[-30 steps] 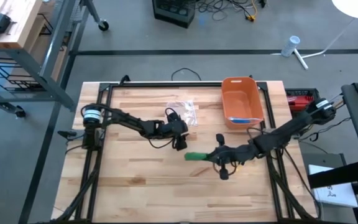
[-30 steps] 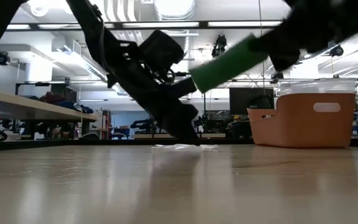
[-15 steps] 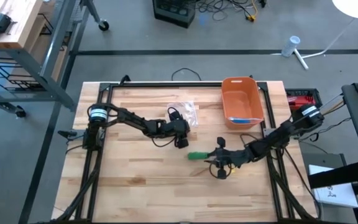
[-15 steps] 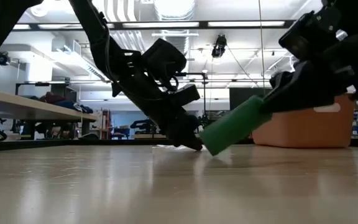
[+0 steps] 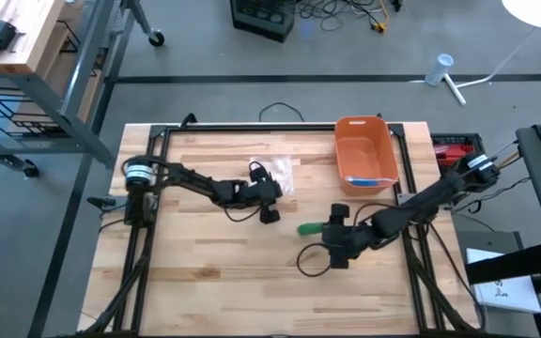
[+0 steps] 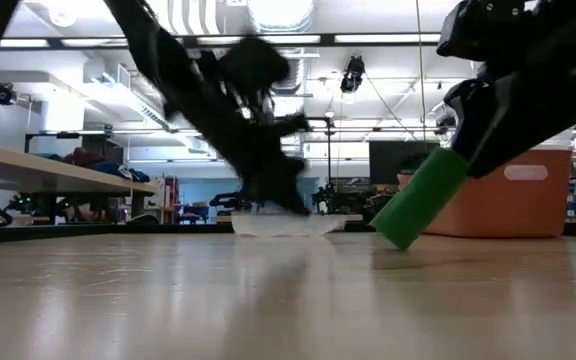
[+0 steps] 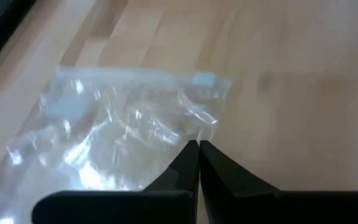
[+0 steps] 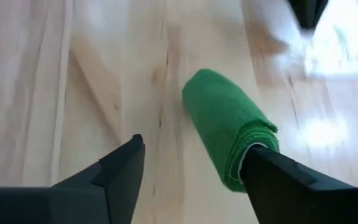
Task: Roll bandage
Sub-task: Roll the green bandage
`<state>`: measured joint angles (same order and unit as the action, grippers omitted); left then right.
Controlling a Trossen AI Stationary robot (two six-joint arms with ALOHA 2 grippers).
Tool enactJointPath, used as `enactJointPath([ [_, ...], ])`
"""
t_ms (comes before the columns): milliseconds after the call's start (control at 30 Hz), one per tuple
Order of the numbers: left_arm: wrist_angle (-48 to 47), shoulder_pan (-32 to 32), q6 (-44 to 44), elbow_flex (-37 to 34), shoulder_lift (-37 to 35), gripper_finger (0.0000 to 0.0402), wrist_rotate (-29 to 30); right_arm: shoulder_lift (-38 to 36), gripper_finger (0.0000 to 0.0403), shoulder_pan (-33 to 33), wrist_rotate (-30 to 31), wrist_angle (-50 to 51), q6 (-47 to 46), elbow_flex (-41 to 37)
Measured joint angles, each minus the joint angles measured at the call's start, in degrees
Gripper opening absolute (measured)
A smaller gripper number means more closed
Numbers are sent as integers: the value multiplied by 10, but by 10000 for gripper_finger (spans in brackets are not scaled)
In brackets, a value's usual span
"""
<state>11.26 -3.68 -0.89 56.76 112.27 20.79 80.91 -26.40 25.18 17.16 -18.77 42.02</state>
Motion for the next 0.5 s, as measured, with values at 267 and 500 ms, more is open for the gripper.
enactJointPath([
  [267, -54, 103, 49, -1, -116, 0, -1, 4, 283, -5, -64, 76, -109, 35],
  [500, -57, 230, 71, 0, -193, 0, 44, 5, 320, -7, -154, 86, -185, 55],
])
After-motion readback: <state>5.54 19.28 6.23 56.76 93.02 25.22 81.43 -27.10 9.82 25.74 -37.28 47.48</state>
